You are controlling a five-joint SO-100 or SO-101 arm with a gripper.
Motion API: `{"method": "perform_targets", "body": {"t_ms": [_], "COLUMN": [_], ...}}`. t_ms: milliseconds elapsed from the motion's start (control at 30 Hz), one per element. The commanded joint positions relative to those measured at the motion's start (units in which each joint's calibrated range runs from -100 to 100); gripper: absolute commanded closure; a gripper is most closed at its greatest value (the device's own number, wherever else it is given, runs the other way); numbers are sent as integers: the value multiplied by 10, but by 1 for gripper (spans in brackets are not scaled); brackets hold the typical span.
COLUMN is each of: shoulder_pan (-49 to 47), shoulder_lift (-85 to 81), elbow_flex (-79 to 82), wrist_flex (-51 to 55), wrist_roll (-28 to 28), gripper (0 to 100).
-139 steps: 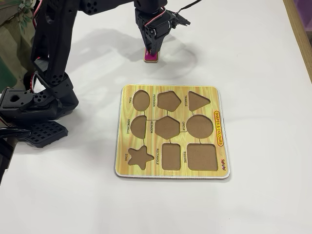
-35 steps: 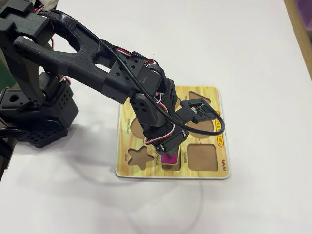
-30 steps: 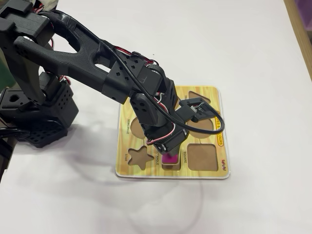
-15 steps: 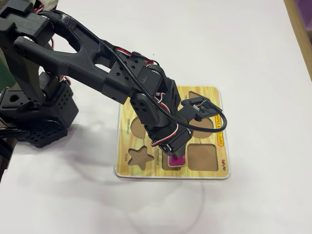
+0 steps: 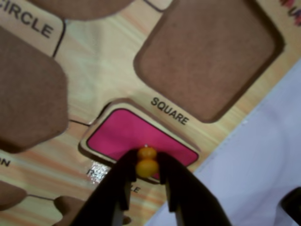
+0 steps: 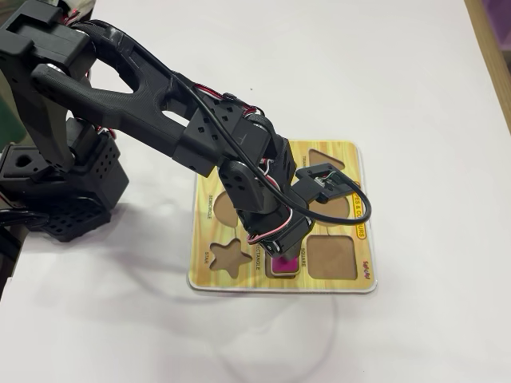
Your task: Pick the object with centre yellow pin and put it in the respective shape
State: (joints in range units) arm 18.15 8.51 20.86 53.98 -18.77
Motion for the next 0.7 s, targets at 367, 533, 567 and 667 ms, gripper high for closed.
{"method": "perform_targets", "body": {"t_ms": [367, 533, 567, 667], "shoulder_pan": [-1, -1, 0, 1], "shoulder_lift": [-6, -6, -6, -6], "elbow_flex": [-1, 0, 0, 0], "wrist_flex": [2, 6, 12, 13], "wrist_roll": [2, 2, 2, 5], "gripper": [99, 99, 99, 99]}}
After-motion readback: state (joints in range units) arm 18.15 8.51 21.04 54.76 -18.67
